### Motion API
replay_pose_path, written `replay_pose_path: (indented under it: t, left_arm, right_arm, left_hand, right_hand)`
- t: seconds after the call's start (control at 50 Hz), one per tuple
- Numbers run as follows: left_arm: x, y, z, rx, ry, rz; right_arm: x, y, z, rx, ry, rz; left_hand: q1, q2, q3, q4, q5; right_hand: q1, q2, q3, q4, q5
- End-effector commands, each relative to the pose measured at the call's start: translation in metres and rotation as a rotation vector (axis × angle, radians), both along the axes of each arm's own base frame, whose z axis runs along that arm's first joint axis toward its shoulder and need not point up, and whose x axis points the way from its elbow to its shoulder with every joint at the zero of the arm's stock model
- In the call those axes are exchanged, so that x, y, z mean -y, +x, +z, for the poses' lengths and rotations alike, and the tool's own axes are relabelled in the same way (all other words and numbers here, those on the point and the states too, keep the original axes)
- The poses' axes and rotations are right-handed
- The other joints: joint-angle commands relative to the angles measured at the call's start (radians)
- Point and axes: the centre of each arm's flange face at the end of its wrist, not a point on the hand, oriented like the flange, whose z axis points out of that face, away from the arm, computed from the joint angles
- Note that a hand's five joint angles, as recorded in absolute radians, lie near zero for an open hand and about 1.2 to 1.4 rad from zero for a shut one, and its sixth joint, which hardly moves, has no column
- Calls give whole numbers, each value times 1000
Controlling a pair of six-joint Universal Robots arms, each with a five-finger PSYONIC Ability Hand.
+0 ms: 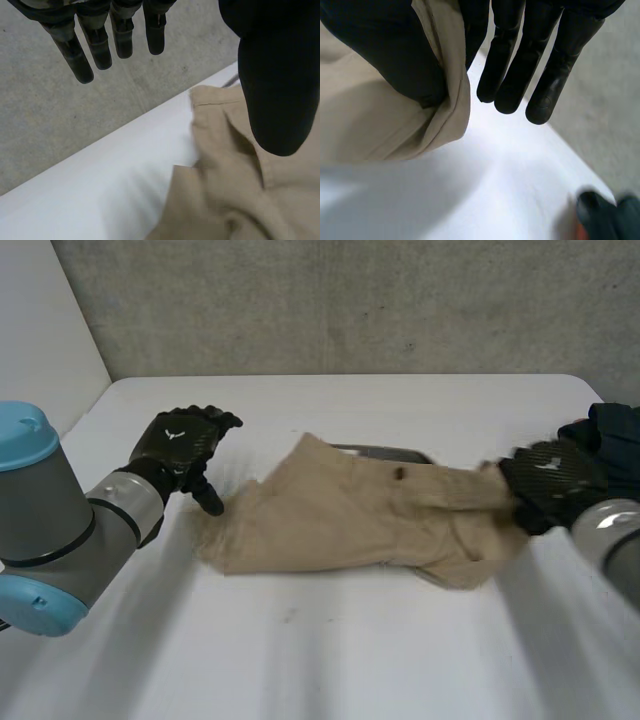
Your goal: Fold the laundry.
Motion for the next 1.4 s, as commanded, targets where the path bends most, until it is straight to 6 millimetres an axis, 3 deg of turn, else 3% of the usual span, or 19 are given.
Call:
replay_pose_path:
  t: [0.02, 0.16, 0.22, 0.24, 0.32, 0.36, 0.38, 0.42, 0.48, 0.6, 0.68, 0.9, 0.98, 1.06, 1.08, 1.14, 1.3, 1.32, 1.4]
  left_arm:
    - [-4, 0, 1, -10, 5, -5]
    - [-3, -1, -2, -6, 12, -8]
    - [-3, 0, -4, -1, 14, -7]
    - [-3, -1, -4, 0, 16, -9]
    - [-3, 0, -5, 4, 18, -5]
    - [-3, 0, -6, 9, 26, -4]
    - [-4, 0, -6, 9, 27, -5]
    - [-5, -1, -6, 10, 29, -7]
    - [-9, -1, -9, 19, 50, -7]
    - [-26, -2, -18, 45, 121, -15]
    - [-31, 1, -21, 56, 141, 9]
    - [-49, 12, -12, 54, 132, 29]
    - [-55, 13, -12, 55, 132, 26]
    - [-56, 13, -11, 52, 130, 23]
    - [-56, 13, -11, 53, 129, 23]
    - [-56, 12, -10, 49, 124, 22]
    - [-49, 9, -4, 38, 95, 19]
    - [-47, 9, -3, 36, 89, 20]
    - [-38, 4, -5, 36, 82, 15]
  right_arm:
    - [24, -66, 1, -188, 94, -111]
    - [42, -83, 10, -234, 70, -177]
    - [46, -84, 13, -244, 79, -192]
    - [48, -84, 18, -242, 72, -199]
    - [56, -76, 41, -221, -22, -195]
    - [50, -58, 54, -191, -66, -148]
    - [39, -31, 71, -159, -125, -70]
    - [26, -3, 84, -130, -171, 26]
    - [7, 41, 90, -112, -204, 202]
    - [-4, 102, 64, -158, -203, 467]
    - [-7, 138, 32, -205, -160, 583]
    - [33, 166, -43, -235, -98, 598]
    - [43, 170, -64, -241, -82, 596]
    - [55, 165, -76, -249, -67, 578]
    - [60, 162, -74, -246, -76, 568]
    - [66, 158, -66, -240, -93, 557]
    - [60, 148, 1, -190, -177, 507]
    - [55, 144, 17, -161, -181, 494]
    - [37, 130, 50, -92, -173, 468]
  left_hand:
    - [-15, -11, -14, -11, 7]
    - [-12, -8, -11, -8, 10]
    - [-12, -8, -11, -8, 10]
    - [-12, -8, -11, -8, 10]
    - [-6, -2, -5, -2, 16]
    - [-3, 1, -2, 0, 19]
    - [-3, 1, -2, 0, 19]
    - [5, 10, 6, 9, 28]
    - [14, 18, 15, 18, 37]
    - [11, 15, 12, 15, 34]
    - [8, 13, 9, 12, 31]
    - [5, 10, 6, 9, 28]
    - [5, 10, 6, 9, 28]
    - [5, 10, 6, 9, 28]
    - [5, 10, 6, 9, 28]
    - [5, 10, 6, 9, 28]
    - [-9, -5, -8, -5, 13]
    - [-12, -8, -11, -8, 10]
    - [-24, -20, -23, -20, -2]
  right_hand:
    - [447, 219, 214, 207, 240]
    - [425, 197, 191, 185, 218]
    - [-593, -821, -827, -834, -801]
    - [-775, -1002, -1008, -1015, -982]
    - [-775, -1002, -1008, -1015, -982]
    - [-775, -1002, -1008, -1015, -982]
    - [-775, -1002, -1008, -1015, -982]
    - [-775, -1002, -1008, -1015, -982]
    - [-775, -1002, -1008, -1015, -982]
    - [-775, -1002, -1008, -1015, -982]
    - [-775, -1002, -1008, -1015, -982]
    - [-738, -966, -972, -978, -945]
    - [-635, -863, -869, -876, -843]
    - [-305, -532, -538, -545, -512]
    - [-7, -235, -241, -247, -214]
    - [446, 218, 212, 205, 239]
    - [447, 219, 214, 207, 240]
    - [447, 219, 214, 207, 240]
    - [447, 219, 214, 207, 240]
